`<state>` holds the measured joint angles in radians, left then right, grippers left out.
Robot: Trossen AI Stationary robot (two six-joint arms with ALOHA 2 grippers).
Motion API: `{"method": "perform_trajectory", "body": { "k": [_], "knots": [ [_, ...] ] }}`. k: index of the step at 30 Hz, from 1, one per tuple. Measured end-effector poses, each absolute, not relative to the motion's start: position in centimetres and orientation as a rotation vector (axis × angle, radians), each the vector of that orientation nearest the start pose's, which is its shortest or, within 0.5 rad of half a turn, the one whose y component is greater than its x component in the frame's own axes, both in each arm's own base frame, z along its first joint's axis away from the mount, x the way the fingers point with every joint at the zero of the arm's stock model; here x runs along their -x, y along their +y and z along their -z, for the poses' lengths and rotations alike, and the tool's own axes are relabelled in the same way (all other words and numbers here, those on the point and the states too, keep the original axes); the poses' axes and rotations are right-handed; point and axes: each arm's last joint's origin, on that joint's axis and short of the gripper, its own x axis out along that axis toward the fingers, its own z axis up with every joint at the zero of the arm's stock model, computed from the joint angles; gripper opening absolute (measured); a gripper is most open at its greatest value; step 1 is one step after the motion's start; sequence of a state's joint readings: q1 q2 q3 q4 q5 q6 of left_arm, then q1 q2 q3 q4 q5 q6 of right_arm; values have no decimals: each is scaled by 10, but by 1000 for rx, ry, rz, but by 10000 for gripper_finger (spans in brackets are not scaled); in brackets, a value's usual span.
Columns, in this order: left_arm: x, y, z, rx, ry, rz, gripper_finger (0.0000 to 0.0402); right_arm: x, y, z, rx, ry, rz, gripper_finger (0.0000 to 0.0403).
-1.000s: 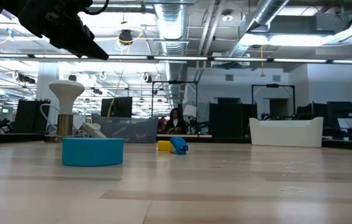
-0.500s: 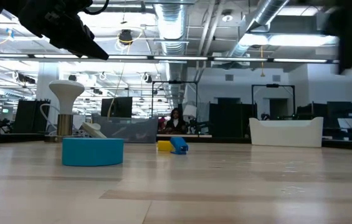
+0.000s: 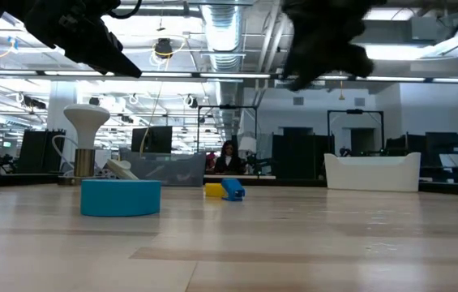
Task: Pick and place Stapler, Stapler remover, tape
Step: Put the blue stapler into the top white bin
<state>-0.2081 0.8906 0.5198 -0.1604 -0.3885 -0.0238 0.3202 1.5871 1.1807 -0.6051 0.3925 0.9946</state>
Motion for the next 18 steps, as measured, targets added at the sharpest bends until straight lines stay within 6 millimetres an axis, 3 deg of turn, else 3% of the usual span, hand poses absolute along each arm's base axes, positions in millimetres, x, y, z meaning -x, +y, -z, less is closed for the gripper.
{"method": "perform_trajectory", "body": {
  "k": [7,12,18],
  "knots": [
    [-184,-28,-228,-130,503,-182,4,-336,70,-227,-646,852,451,102],
    [-184,-28,-228,-130,504,-183,4,-351,70,-206,-680,909,405,101],
    [-184,-28,-228,-130,505,-182,4,-370,73,-203,-632,984,478,80]
  ]
}}
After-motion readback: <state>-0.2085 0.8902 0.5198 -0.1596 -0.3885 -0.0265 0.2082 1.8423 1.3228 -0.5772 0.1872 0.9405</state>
